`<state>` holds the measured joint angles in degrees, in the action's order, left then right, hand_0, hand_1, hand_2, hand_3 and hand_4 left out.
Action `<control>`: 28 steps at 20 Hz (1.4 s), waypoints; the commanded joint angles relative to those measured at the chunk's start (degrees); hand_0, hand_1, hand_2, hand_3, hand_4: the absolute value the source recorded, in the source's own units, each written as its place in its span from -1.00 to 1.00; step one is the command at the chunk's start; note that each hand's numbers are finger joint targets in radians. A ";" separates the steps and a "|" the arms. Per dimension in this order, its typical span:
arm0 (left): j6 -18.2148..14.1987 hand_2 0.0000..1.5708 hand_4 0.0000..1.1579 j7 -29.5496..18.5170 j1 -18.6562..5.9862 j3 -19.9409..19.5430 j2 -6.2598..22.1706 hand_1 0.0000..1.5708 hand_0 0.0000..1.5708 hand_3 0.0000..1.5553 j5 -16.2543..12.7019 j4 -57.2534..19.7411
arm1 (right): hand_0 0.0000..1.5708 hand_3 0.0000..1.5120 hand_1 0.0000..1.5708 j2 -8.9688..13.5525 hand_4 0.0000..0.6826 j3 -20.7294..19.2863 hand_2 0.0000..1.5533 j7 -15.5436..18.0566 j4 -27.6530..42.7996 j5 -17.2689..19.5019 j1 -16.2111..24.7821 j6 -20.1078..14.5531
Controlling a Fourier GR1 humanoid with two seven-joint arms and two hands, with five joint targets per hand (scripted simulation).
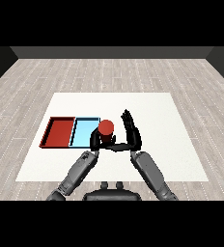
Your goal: Pick the red can and put it in the red box
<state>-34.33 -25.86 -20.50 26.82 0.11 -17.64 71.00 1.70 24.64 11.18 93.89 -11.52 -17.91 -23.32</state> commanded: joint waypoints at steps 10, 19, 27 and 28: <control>1.87 1.00 0.94 7.97 -0.94 -10.81 10.64 1.00 1.00 0.91 2.21 5.51 | -1.00 -1.00 -1.00 10.54 -1.00 -8.20 -1.00 -3.74 22.20 -4.65 18.10 6.74; 3.88 1.00 0.97 15.23 -3.68 -18.60 25.45 1.00 1.00 0.92 6.01 -1.78 | -1.00 -1.00 -1.00 8.99 -1.00 -13.20 -1.00 4.06 12.03 -7.45 22.93 10.99; 10.44 0.98 0.81 17.84 -6.00 -20.55 30.34 1.00 1.00 0.91 8.14 -25.27 | -1.00 -1.00 -1.00 9.74 -1.00 -17.04 -1.00 5.69 3.48 -8.91 18.48 14.12; 9.78 0.97 0.82 17.96 -7.22 -19.43 31.86 1.00 1.00 0.89 10.95 -29.17 | -1.00 -1.00 -1.00 10.58 -1.00 -17.10 -1.00 4.84 6.04 -8.70 20.01 13.77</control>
<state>-26.11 -8.64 -25.12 7.70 29.37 -9.37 53.14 12.24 7.82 15.33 101.54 -20.82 2.26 -9.89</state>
